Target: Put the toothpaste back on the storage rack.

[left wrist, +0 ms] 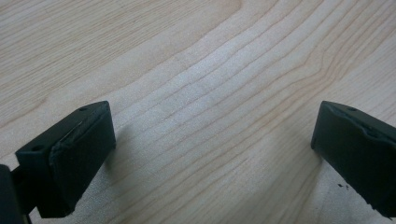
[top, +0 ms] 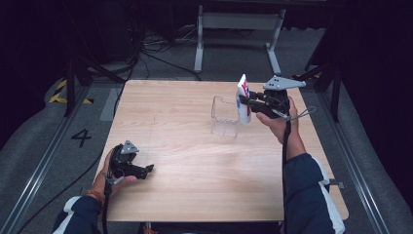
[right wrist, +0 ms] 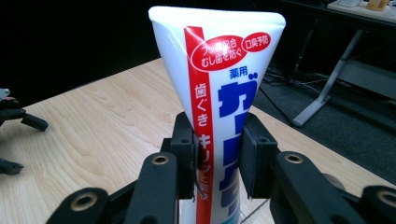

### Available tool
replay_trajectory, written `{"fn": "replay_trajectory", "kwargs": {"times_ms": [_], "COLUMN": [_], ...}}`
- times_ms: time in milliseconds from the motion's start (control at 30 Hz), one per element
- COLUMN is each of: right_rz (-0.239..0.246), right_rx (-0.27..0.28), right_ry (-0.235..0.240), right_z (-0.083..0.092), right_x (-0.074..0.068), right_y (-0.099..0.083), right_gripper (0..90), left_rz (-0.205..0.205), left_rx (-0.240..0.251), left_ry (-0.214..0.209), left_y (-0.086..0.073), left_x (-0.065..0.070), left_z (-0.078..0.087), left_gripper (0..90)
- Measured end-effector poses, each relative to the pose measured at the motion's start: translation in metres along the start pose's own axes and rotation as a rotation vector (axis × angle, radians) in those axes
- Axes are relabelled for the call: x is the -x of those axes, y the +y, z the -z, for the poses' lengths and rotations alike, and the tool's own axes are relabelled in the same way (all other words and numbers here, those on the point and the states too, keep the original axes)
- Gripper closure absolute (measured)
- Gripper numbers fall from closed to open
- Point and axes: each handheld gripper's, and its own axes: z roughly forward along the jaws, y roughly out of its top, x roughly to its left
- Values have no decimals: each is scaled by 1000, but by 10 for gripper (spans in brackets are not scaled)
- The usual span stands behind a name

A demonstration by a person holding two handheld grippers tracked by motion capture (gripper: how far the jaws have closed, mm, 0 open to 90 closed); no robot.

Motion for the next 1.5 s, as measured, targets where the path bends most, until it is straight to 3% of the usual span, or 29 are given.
{"fn": "replay_trajectory", "kwargs": {"times_ms": [667,1500], "right_rz": [-20,-54], "right_rx": [1,-56], "right_ry": [7,-5], "right_z": [-33,-68], "right_x": [7,18], "right_y": [-1,-31], "right_gripper": [708,706], "left_rz": [-1,0], "left_rx": [0,0], "left_ry": [0,0], "left_y": [0,0], "left_x": [0,0], "left_z": [0,0], "left_gripper": [2,2]}}
